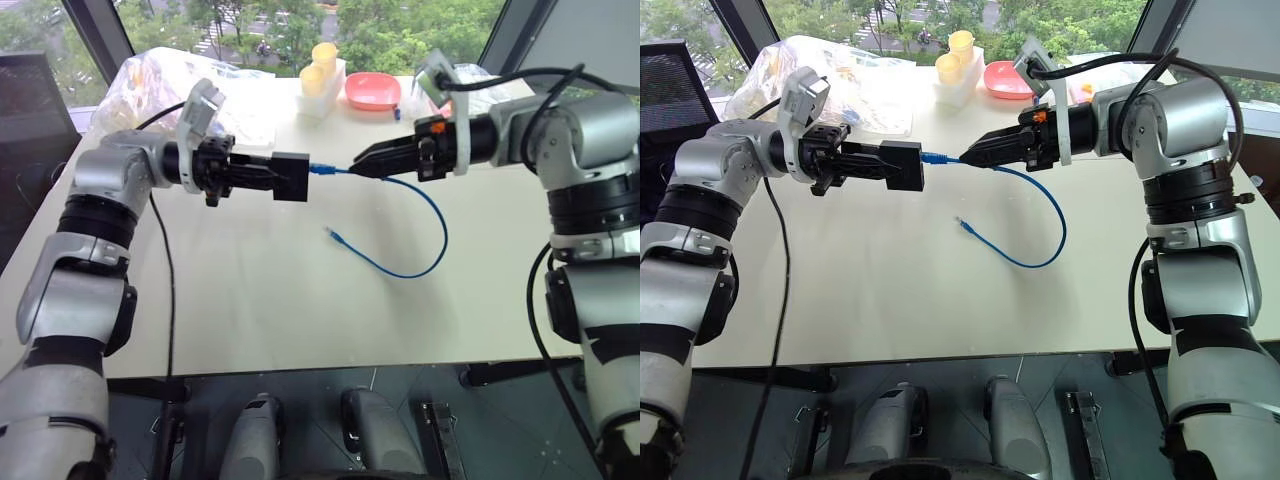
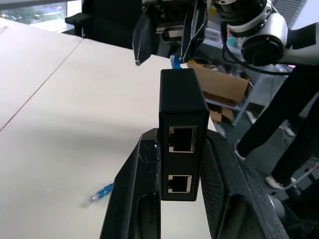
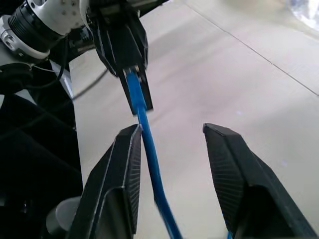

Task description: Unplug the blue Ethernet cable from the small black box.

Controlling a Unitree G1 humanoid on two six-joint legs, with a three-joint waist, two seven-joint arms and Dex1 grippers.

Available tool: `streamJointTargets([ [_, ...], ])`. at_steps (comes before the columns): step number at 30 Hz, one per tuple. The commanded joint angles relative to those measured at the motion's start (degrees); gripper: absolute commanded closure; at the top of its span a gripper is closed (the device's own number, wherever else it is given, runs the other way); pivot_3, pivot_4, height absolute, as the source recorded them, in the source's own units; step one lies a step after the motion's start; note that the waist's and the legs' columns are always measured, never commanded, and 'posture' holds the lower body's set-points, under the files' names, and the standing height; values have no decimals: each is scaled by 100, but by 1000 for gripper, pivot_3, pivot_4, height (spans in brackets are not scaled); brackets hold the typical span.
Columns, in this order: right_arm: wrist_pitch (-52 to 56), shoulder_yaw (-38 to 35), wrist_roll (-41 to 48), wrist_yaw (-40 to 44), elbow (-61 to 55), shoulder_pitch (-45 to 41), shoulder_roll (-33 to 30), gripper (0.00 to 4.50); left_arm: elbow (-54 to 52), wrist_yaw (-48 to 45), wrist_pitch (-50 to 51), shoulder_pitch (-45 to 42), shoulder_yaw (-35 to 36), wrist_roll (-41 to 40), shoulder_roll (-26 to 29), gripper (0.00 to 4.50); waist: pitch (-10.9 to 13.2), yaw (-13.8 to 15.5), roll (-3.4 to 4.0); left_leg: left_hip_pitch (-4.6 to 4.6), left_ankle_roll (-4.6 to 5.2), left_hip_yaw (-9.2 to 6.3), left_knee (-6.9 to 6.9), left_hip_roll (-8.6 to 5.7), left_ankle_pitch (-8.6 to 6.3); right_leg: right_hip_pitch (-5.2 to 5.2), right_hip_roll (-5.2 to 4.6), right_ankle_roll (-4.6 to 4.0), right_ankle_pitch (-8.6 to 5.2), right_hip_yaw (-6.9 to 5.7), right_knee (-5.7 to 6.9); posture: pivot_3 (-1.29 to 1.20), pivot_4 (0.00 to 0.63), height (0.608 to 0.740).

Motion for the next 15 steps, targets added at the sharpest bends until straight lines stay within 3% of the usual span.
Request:
streamJointTargets([
  [1, 141, -285, 214, -27, -176, -295, 109, 2348, -143, -20, -22, -105, 150, -28, 22, 3999, 0, 1, 0, 0, 0, 0, 0, 0, 0, 0, 0, 0, 0, 0, 0, 0, 150, 740],
  [15, 132, -58, 183, -62, -124, -343, 532, 2348, -84, -20, -59, -206, 217, -8, -145, 3999, 0, -2, 0, 0, 0, -1, 0, 0, 0, 0, 0, 0, 0, 0, 1, 0, 150, 740],
])
